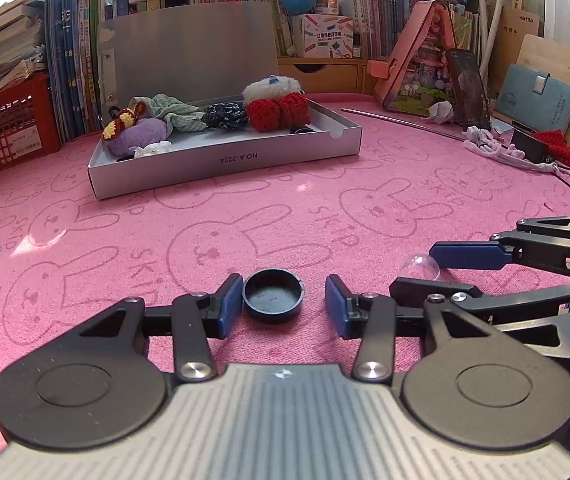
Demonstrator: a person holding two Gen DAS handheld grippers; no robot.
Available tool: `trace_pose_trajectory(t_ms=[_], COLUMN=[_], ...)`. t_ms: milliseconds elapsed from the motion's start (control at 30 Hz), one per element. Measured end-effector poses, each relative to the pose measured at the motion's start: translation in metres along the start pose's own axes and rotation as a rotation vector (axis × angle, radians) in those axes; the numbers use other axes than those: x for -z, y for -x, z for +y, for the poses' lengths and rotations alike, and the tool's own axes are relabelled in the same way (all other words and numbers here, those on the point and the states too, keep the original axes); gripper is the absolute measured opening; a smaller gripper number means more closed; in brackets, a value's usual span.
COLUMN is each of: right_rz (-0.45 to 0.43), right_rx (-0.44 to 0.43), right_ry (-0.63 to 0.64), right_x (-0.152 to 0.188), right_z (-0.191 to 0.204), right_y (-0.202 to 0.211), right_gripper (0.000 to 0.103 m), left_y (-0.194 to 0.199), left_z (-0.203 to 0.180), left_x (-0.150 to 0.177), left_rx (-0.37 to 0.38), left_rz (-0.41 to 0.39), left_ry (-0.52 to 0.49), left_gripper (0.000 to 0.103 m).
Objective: Organize objects
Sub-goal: 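Grasp the black lid with the left tool while the right tool grasps the clear dome, then carry the black lid and clear dome over the box with both tools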
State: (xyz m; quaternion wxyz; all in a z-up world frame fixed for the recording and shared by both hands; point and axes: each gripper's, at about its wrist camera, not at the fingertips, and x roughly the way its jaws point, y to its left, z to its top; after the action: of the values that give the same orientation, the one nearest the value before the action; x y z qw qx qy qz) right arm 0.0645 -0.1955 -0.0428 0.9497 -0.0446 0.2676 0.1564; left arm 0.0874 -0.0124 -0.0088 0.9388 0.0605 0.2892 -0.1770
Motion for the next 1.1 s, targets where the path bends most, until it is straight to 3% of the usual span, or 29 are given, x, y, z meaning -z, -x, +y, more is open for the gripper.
trace_pose_trajectory(t_ms=[100,267,500,633,800,833,933,1100], right_rz=[-0.004,-0.005,-0.001,-0.002,-0.02,-0.026,-0.029,0.011], right_rx=[-0.002,-0.005,0.038,0.049,0.052,0.042,0.009,-0.064], right_ry=[0.016,0.006,-0.03,-0.027,0.003,0.01,0.055,0.11], right_x=[0.002,0.001,-0.002,-0.001,0.0,-0.001,-0.004,-0.009], right_z=[0.002,0.003,0.001,0.002,0.005,0.005,0.003,-0.007], right_y=[0.001,0.002,0.001,0.0,0.002,0.004,0.008,0.007], right_gripper=[0.058,0.044,0.036,0.036,0.044,0.054,0.061,0.067], left_y=[0.0,0.005,0.006,0.006,0.005,0.005,0.006,0.006], left_z=[-0.001,-0.005,-0.005,-0.007,-0.006,-0.006,-0.006,-0.006], left_x=[0.001,0.003,0.003,0.004,0.005,0.005,0.005,0.005], left_rx=[-0.004,-0.007,0.0,-0.007,-0.008,-0.008,-0.007,-0.008], left_rz=[-0.005,-0.013,-0.012,-0.012,-0.013,-0.013,-0.013,-0.015], left_ry=[0.004,0.013,0.032,0.019,0.023,0.021,0.017,0.016], left_gripper=[0.05,0.038,0.038,0.038,0.038,0.038,0.038,0.038])
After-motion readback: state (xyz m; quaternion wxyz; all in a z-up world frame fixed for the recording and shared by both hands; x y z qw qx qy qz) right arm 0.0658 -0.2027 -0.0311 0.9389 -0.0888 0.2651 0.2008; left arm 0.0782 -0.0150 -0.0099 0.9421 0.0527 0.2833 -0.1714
